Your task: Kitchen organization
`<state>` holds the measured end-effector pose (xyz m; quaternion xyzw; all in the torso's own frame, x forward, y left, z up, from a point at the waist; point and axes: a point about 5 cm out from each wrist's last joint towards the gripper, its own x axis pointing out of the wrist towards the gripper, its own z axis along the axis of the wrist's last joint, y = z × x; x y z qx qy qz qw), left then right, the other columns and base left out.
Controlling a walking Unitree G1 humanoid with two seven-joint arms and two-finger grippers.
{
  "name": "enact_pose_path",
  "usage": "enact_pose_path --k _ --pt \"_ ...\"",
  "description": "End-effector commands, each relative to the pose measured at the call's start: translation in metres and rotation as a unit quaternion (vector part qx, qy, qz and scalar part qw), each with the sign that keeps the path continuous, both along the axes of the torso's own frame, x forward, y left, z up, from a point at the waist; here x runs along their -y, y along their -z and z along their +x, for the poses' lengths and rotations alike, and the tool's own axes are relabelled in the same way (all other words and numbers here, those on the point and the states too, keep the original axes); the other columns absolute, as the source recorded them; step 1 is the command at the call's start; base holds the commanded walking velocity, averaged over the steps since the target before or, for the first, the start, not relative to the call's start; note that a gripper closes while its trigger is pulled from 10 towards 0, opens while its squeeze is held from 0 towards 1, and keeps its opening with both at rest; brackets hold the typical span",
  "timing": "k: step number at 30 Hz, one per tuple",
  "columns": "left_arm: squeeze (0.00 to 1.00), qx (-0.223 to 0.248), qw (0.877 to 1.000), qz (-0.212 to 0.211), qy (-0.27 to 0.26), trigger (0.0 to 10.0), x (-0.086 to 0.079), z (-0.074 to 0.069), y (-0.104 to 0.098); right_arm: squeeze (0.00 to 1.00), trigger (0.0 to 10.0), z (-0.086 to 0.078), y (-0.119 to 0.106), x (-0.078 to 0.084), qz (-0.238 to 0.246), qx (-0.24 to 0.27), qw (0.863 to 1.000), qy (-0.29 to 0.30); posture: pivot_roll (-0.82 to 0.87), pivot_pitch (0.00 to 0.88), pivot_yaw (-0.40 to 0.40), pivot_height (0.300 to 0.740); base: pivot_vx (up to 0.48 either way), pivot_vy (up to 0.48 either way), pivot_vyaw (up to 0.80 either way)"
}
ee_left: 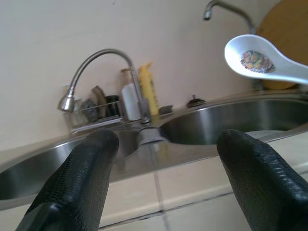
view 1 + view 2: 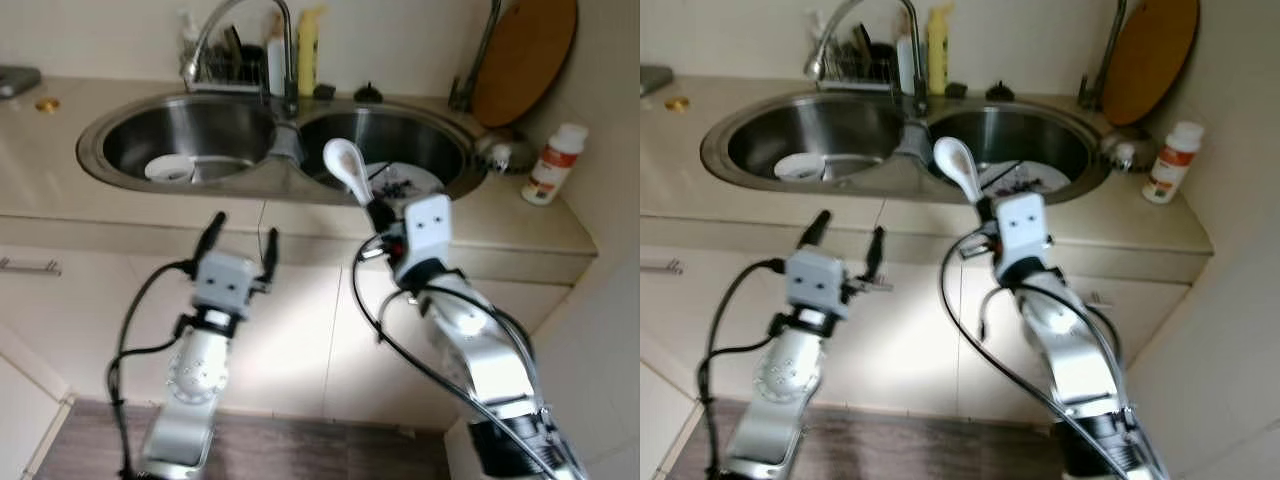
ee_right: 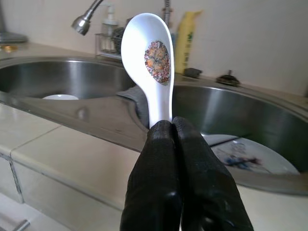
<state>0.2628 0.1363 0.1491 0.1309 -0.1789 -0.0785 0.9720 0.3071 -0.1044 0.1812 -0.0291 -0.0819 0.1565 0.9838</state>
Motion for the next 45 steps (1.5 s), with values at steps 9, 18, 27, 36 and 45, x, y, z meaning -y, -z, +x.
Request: enact_pose_path --k 9,18,27,36,45 --pt "0.00 0.001 1.000 0.002 -0.004 10.0 -0.0026 0.0005 -0.0013 0.00 10.0 0.0003 -0.0048 -0.0052 -0.001 0.009 1.000 -0.008 0.10 0.000 -0.047 0.740 0.272 0.000 0.53" --pt "0.00 0.000 1.000 0.003 -0.004 10.0 -0.0027 0.0008 -0.0014 0.00 10.0 0.0013 -0.0054 -0.0045 0.001 0.009 1.000 -0.006 0.10 0.000 -0.045 0.740 0.284 0.000 0.00" --pt "0.00 0.000 1.000 0.003 -0.004 10.0 -0.0025 0.0007 -0.0015 0.00 10.0 0.0021 -0.0050 -0.0048 -0.003 0.009 1.000 -0.006 0.10 0.000 -0.044 0.740 0.286 0.000 0.00" --pt "0.00 0.000 1.000 0.004 -0.004 10.0 -0.0020 0.0006 -0.0013 0.00 10.0 0.0035 -0.0053 -0.0042 -0.009 0.008 1.000 -0.007 0.10 0.000 -0.046 0.740 0.217 0.000 0.00" --pt "0.00 0.004 1.000 0.003 -0.003 10.0 0.0004 0.0004 -0.0014 0.00 10.0 0.0065 -0.0001 -0.0039 -0.030 -0.010 0.999 -0.012 0.10 0.000 -0.050 0.740 0.000 0.000 0.00"
